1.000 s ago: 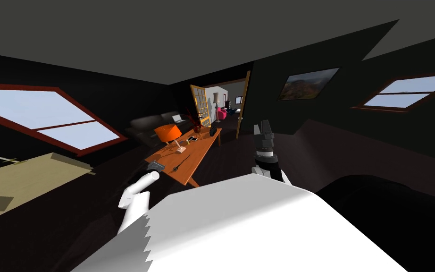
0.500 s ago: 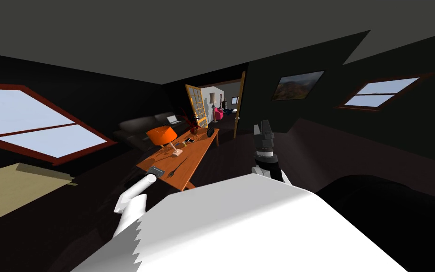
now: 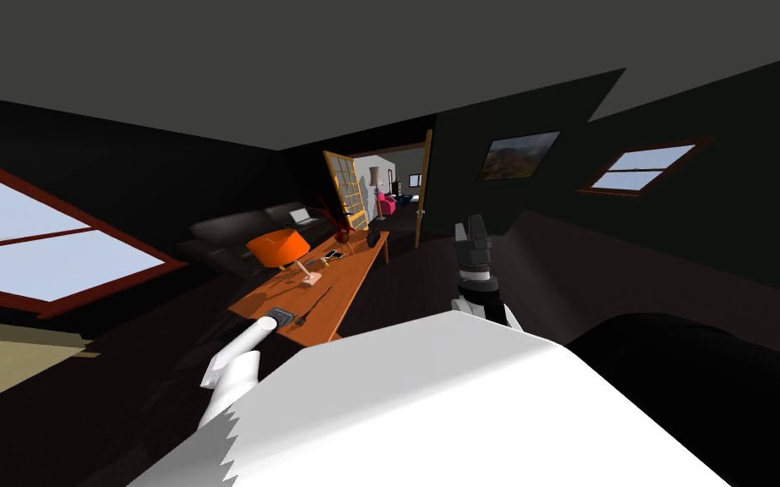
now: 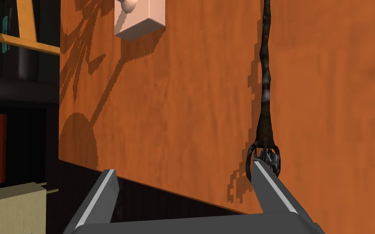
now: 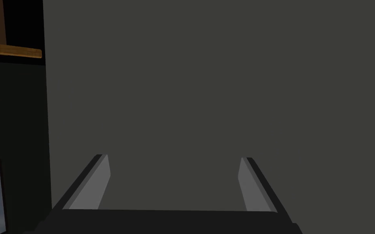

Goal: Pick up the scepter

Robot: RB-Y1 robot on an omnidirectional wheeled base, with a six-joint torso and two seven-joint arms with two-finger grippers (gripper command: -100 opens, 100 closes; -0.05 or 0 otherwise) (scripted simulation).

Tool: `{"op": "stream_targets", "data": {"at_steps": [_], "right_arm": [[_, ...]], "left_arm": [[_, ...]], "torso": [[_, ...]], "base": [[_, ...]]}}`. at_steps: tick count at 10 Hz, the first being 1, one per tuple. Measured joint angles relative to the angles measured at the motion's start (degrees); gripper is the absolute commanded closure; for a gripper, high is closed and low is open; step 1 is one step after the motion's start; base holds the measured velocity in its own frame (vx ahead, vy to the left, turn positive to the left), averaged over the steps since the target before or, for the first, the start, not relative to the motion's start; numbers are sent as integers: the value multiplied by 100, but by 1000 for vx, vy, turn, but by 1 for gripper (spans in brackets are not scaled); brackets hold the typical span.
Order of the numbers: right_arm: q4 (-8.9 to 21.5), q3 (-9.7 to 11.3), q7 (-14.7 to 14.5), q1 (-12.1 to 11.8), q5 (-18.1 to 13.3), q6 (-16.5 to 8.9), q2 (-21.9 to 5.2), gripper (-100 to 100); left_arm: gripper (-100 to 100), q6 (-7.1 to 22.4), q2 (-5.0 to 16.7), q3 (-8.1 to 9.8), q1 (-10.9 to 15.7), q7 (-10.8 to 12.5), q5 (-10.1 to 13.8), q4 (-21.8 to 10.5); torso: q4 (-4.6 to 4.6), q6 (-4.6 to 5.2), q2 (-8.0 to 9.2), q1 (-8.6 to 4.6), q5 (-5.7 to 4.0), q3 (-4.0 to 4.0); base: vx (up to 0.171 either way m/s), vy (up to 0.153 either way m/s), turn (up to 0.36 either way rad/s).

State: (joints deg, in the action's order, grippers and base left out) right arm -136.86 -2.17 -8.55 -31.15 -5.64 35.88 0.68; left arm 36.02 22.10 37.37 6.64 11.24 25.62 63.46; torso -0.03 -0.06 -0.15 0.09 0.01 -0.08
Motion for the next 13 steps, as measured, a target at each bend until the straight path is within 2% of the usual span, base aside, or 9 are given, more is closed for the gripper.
{"op": "stream_targets", "data": {"at_steps": [2,3,4,7,9,10,11,12,13], "right_arm": [[0,0,0,0,0,0,0,0],[0,0,0,0,0,0,0,0],[0,0,0,0,0,0,0,0],[0,0,0,0,0,0,0,0],[0,0,0,0,0,0,0,0],[0,0,0,0,0,0,0,0],[0,0,0,0,0,0,0,0],[0,-1,0,-1,0,0,0,0],[0,0,0,0,0,0,0,0]], "left_arm": [[-100,256,50,135,6,13,127,-240],[-100,295,158,204,58,-72,320,-569],[-100,417,161,256,24,-69,354,-580],[-100,775,223,437,26,-34,524,-918],[-100,870,307,529,83,-106,691,-1322],[-100,967,436,613,150,-177,851,-1671],[-100,989,576,697,258,-327,1039,-2165],[-100,1128,467,725,118,-260,1015,-1964],[-100,1222,448,762,89,-217,1053,-2000]], "torso": [[-2,-1,-7,2,0,-4],[-1,2,-8,1,0,-4],[-1,-1,-3,0,0,-2],[-1,2,-6,2,0,-3],[-1,1,-8,1,0,-4],[-3,2,-15,11,1,-8],[-4,1,-17,12,3,-10],[-2,-4,-7,5,2,-5],[-1,-1,-3,0,0,-2]], "base": [[65,26,-118],[53,26,-92],[56,36,-170],[55,34,-106],[79,47,-179],[88,63,-213],[56,47,-43],[44,33,-63],[49,28,-172]]}}
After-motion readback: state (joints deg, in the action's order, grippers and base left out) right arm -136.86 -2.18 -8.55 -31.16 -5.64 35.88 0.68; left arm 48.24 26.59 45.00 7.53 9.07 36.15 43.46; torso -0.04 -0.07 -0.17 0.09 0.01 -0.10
